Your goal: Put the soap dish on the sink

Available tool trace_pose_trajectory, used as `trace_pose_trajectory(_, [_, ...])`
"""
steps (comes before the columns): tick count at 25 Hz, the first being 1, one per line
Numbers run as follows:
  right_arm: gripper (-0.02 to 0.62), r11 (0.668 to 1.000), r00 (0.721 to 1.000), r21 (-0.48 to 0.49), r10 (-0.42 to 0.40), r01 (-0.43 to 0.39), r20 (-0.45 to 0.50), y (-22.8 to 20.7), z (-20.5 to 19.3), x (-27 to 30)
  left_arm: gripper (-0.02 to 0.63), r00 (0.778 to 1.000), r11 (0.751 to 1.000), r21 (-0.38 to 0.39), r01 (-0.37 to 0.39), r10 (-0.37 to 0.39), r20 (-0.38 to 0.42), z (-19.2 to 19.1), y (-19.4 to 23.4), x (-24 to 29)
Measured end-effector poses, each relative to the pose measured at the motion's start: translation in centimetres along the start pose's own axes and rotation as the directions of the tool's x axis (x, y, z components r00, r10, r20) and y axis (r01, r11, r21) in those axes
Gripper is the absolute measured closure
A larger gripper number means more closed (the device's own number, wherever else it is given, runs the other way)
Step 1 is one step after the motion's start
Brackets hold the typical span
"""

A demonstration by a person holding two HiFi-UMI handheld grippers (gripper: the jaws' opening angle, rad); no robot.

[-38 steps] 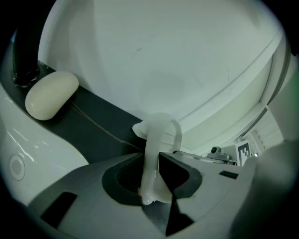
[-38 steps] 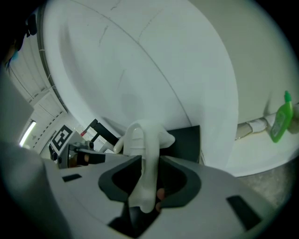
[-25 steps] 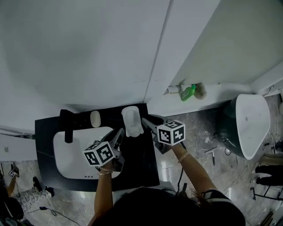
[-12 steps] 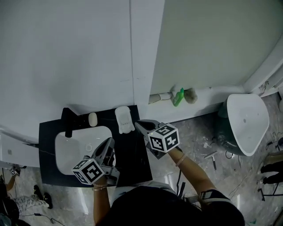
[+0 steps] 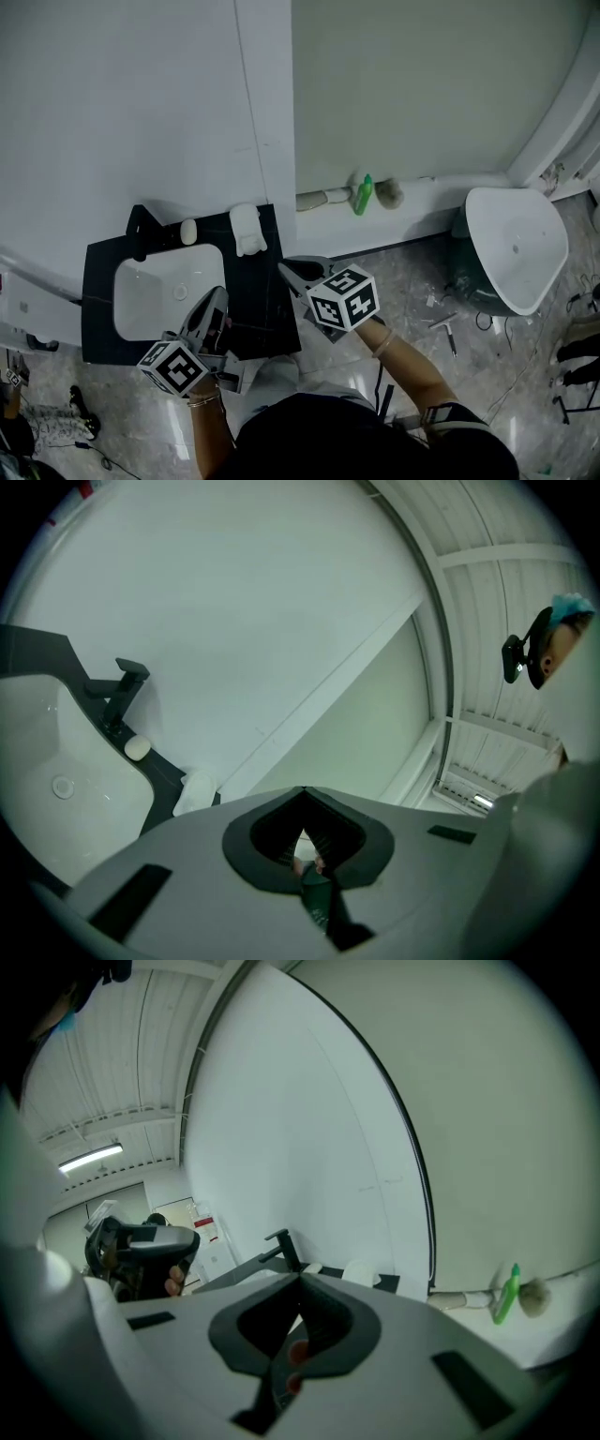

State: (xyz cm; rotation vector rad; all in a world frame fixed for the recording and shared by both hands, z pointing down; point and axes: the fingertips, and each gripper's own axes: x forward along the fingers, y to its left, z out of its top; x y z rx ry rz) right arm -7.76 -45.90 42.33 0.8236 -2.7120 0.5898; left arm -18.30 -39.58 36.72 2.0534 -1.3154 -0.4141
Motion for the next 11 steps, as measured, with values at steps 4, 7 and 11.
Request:
trace_pose_trajectory(4, [0.576, 1.0, 1.0, -0.011, -0.002, 0.002, 0.007, 1.8, -1.4, -3.0, 0.604, 1.0, 0.999, 0.04, -0.008, 0.008, 0.015, -1.8, -2.4, -2.3])
trace_pose_trajectory(7, [0.577, 1.0, 1.0, -0.015, -0.002, 0.002, 0.006, 2.4, -2.1, -4.8, 0.604, 0.999, 0.998, 0.05, -0.032, 0.031, 0.022, -3.4, -3.6, -3.2])
trace_pose_trajectory(11, [0.577, 1.0, 1.0, -0.026, 0.011, -0.011, -0.003, 3.9, -3.2, -7.0, 0.604, 0.994, 0.992, 0.067, -0.11, 0.11, 0.004, -5.8, -4.2, -4.9])
